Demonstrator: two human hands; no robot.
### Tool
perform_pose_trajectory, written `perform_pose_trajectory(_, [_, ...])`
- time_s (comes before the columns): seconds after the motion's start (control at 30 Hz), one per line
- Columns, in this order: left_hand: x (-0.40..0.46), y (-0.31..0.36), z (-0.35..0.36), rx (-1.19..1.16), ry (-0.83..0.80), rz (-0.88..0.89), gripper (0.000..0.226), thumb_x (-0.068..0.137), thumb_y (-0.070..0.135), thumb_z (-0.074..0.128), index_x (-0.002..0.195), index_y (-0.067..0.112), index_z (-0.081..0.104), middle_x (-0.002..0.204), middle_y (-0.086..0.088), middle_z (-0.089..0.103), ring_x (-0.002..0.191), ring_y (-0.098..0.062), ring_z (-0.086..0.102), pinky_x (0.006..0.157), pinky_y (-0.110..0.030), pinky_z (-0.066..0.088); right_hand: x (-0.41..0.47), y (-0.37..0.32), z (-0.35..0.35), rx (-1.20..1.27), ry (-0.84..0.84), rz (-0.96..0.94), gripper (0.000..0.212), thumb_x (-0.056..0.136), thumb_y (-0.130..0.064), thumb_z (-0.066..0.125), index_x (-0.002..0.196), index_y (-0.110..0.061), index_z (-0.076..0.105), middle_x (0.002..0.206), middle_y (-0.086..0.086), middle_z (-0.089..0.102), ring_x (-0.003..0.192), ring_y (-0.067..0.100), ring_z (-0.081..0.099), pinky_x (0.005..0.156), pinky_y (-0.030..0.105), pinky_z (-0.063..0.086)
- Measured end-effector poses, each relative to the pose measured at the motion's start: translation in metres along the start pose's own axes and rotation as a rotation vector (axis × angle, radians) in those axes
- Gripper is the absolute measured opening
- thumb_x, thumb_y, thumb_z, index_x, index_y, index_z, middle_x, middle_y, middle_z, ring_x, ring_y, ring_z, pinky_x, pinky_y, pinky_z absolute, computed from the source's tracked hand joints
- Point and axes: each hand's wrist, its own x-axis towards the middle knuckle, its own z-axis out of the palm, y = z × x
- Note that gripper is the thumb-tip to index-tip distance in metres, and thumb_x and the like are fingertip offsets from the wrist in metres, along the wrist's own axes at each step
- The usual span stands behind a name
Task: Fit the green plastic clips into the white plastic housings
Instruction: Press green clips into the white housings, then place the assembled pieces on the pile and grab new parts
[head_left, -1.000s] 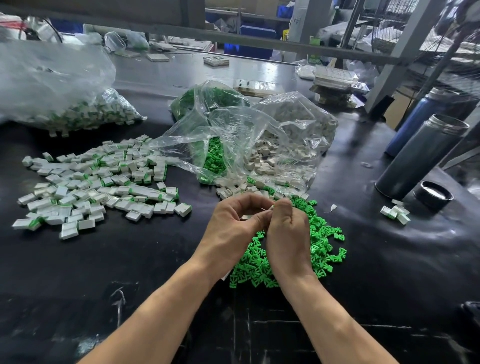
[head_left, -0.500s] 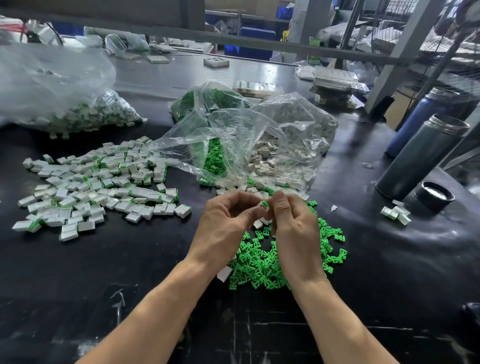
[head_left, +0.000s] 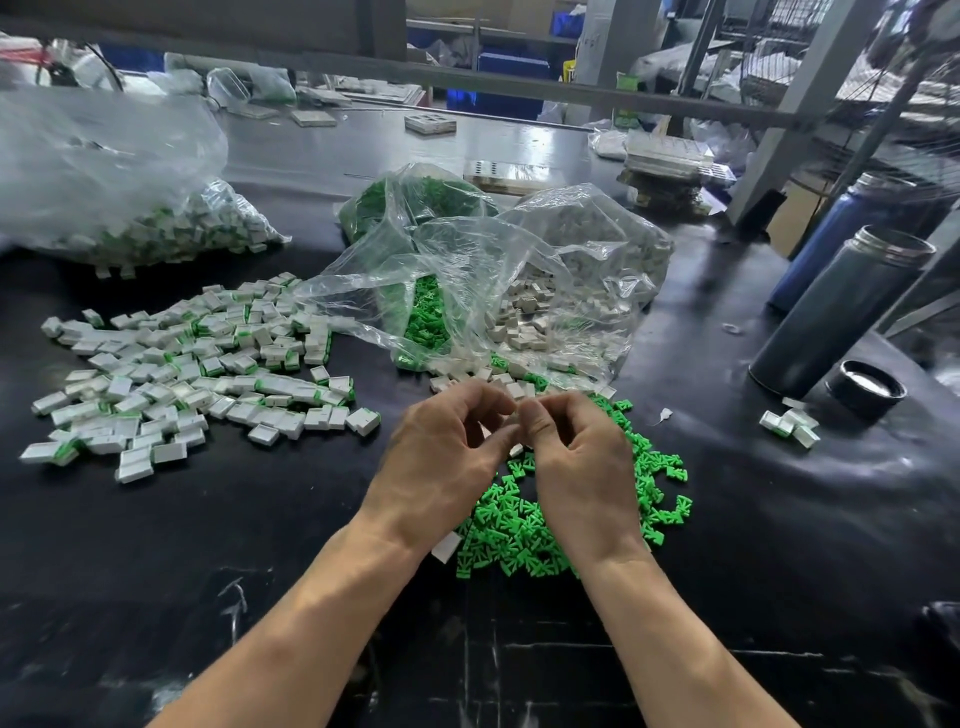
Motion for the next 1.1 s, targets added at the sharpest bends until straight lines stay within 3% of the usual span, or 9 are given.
perform_pose_trajectory(0.07, [0.000, -0.002, -0.002, 0.164, 0.010, 0.012, 0.013, 0.088, 0.035, 0.079, 0.095, 0.036, 0.068, 0.082, 0.019, 0.068, 0.069, 0.002, 0.063, 0.062, -0.016, 0.051, 0.001, 0.001, 0.000, -0.011, 0.006, 0.013, 0.012, 0.100, -0.035, 0.066, 0.089, -0.030, 0.068, 0.082, -0.013, 0.072, 0.070, 0.017, 0.072, 0.065, 0.049, 0.062])
perform_pose_trajectory(0.13, [0.002, -0.005, -0.007, 0.380, 0.021, -0.023, 0.013, 0.089, 0.041, 0.076, 0.098, 0.036, 0.067, 0.094, 0.018, 0.063, 0.083, 0.001, 0.058, 0.078, -0.022, 0.051, 0.002, 0.002, -0.001, -0.033, 0.012, 0.022, 0.013, 0.100, -0.035, 0.066, 0.090, -0.028, 0.068, 0.079, -0.007, 0.071, 0.071, 0.021, 0.072, 0.067, 0.050, 0.060])
perform_pose_trajectory(0.2, [0.006, -0.009, -0.015, 0.588, 0.050, -0.094, 0.014, 0.092, 0.042, 0.071, 0.102, 0.032, 0.069, 0.104, 0.013, 0.059, 0.097, -0.009, 0.057, 0.093, -0.029, 0.047, 0.003, 0.002, -0.003, -0.068, 0.009, 0.022, 0.013, 0.100, -0.036, 0.066, 0.089, -0.028, 0.068, 0.080, -0.005, 0.071, 0.072, 0.022, 0.071, 0.069, 0.050, 0.060])
perform_pose_trajectory(0.4, [0.019, -0.017, -0.034, 0.988, 0.084, -0.286, 0.020, 0.094, 0.041, 0.062, 0.110, 0.032, 0.068, 0.112, 0.003, 0.066, 0.112, -0.021, 0.060, 0.098, -0.035, 0.040, 0.003, 0.003, -0.004, -0.169, -0.010, 0.018, 0.017, 0.099, -0.037, 0.067, 0.088, -0.025, 0.069, 0.076, -0.008, 0.068, 0.072, 0.018, 0.069, 0.071, 0.047, 0.060])
perform_pose_trajectory(0.67, [0.020, -0.021, -0.043, 0.996, 0.139, -0.311, 0.020, 0.094, 0.028, 0.065, 0.113, 0.034, 0.068, 0.114, 0.000, 0.060, 0.113, -0.024, 0.056, 0.098, -0.037, 0.039, 0.005, 0.005, -0.007, -0.433, -0.086, 0.016, 0.007, 0.098, -0.035, 0.070, 0.096, -0.029, 0.074, 0.089, -0.014, 0.069, 0.083, 0.010, 0.067, 0.081, 0.035, 0.058])
perform_pose_trajectory(0.8, [0.015, -0.015, -0.034, 0.785, 0.161, -0.164, 0.011, 0.094, 0.028, 0.071, 0.105, 0.029, 0.072, 0.102, 0.002, 0.062, 0.102, -0.021, 0.060, 0.097, -0.038, 0.045, 0.005, 0.006, -0.006, -0.546, -0.092, 0.022, 0.008, 0.097, -0.038, 0.071, 0.102, -0.033, 0.074, 0.102, -0.015, 0.068, 0.087, 0.006, 0.058, 0.078, 0.024, 0.044])
perform_pose_trajectory(0.9, [0.010, -0.008, -0.021, 0.599, 0.104, -0.100, 0.007, 0.094, 0.027, 0.071, 0.100, 0.028, 0.074, 0.096, 0.007, 0.065, 0.095, -0.015, 0.062, 0.098, -0.039, 0.049, 0.006, 0.005, -0.006, -0.621, -0.103, 0.029, 0.014, 0.096, -0.044, 0.070, 0.102, -0.032, 0.071, 0.104, -0.014, 0.066, 0.088, 0.009, 0.058, 0.076, 0.025, 0.040])
perform_pose_trajectory(1.1, [0.007, -0.008, -0.006, 0.534, 0.007, -0.100, 0.007, 0.096, 0.029, 0.069, 0.100, 0.029, 0.074, 0.097, 0.011, 0.065, 0.094, -0.012, 0.062, 0.096, -0.038, 0.051, 0.008, 0.002, 0.003, -0.777, -0.106, 0.037, 0.024, 0.093, -0.054, 0.069, 0.100, -0.032, 0.069, 0.103, -0.010, 0.062, 0.084, 0.013, 0.054, 0.075, 0.027, 0.039])
